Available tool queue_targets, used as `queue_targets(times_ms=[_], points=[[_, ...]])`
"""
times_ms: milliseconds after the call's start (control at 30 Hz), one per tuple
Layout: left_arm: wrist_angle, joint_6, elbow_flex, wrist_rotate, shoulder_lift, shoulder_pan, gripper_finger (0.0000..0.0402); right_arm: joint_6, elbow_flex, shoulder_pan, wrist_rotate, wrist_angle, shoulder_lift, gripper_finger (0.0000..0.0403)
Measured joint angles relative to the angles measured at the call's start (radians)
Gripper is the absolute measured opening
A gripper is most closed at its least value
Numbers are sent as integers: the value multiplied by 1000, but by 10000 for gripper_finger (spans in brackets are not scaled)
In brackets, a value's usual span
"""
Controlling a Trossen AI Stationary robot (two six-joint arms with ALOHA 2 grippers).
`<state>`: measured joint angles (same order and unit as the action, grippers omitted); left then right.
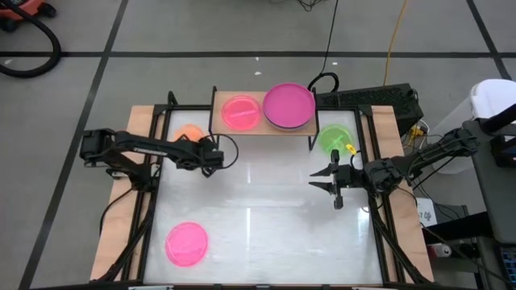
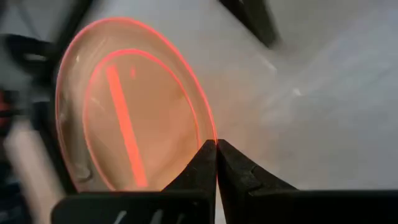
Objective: Place and stack plates onto a shelf
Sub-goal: Stack the small orange plate on top of the small pink plate on the shelf
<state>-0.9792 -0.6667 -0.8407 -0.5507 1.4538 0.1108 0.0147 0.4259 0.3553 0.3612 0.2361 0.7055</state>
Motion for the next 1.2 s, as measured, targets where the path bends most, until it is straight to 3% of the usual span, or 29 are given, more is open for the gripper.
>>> queue_targets(times_ms=[300, 433, 533, 733, 833, 933, 1200], points=[[-313, -72, -264, -195, -42, -15, 6, 0, 0, 0, 0, 7, 0, 96], [-360, -43, -391, -298, -42, -12, 6, 1, 0, 0, 0, 7, 0, 96], [-286, 121, -481, -314, -42, -13, 5, 0, 0, 0, 0, 7, 0, 96], [154, 674, -539, -231, -23, -55, 5, -13, 0, 0, 1, 21, 0, 96], [296, 855, -541, -199, -3, -65, 5, -20, 0, 0, 1, 32, 0, 96], [358, 921, -542, -194, 29, -55, 5, -21, 0, 0, 1, 37, 0, 96], [329, 931, -540, -81, 127, -2, 5, -7, 0, 0, 0, 36, 0, 96]])
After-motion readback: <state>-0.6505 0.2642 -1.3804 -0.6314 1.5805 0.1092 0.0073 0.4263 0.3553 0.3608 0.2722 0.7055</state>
